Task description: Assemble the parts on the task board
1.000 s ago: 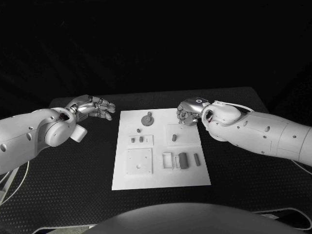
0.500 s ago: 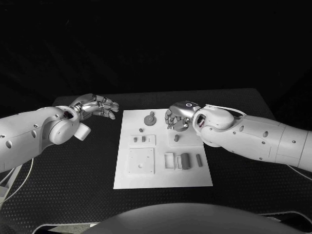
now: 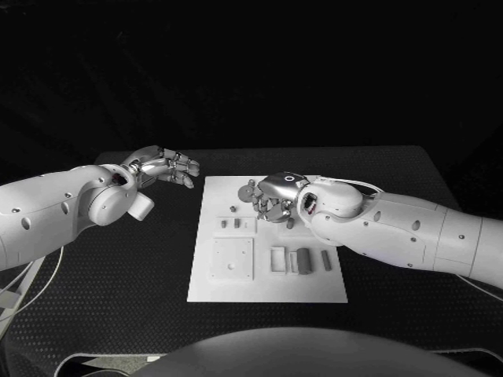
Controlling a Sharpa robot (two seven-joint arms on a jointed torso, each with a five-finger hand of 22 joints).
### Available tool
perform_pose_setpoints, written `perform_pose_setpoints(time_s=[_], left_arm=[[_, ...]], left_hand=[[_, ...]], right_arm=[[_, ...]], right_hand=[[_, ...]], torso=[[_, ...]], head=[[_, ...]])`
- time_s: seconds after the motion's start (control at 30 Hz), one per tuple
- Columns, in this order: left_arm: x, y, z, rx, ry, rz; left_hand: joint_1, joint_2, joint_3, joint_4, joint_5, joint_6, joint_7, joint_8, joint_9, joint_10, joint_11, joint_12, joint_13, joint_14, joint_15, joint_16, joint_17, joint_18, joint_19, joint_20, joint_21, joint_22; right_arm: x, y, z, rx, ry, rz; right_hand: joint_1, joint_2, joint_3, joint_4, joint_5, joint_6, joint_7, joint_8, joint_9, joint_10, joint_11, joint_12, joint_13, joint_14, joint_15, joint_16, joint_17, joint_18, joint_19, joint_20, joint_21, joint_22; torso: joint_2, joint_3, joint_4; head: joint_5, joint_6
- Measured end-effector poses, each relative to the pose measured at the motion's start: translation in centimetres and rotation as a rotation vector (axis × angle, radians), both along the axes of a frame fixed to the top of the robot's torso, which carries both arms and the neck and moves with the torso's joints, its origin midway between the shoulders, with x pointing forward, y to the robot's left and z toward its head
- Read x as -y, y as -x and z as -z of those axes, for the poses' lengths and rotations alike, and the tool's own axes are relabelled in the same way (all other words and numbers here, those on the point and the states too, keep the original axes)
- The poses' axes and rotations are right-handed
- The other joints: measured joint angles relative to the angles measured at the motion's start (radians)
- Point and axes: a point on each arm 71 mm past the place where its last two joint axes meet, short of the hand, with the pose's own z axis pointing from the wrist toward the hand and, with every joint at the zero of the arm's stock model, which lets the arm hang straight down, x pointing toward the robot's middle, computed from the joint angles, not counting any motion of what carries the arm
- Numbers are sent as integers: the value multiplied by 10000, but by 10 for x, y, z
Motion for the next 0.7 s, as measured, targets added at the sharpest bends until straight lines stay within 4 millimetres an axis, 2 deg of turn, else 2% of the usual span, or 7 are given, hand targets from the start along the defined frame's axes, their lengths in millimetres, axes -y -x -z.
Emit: perform_pose_setpoints(time_s=[0.7], left_arm=[[5,-1,0,6,26,74]], left_hand=[[0,0,0,0,0,-36,35,38,0,0,0,0,1,0,0,0,15,0,0,0,0,-18]], right_arm=[[-36,31,17,225,680,-1418]], right_hand=[[-28,-28,0,0,-1,0,26,-8,15,-1,0,0,22,-17,17,0,8,0,0,0,0,-1]], torso=[[2,39,-23]], head=[[352,0]])
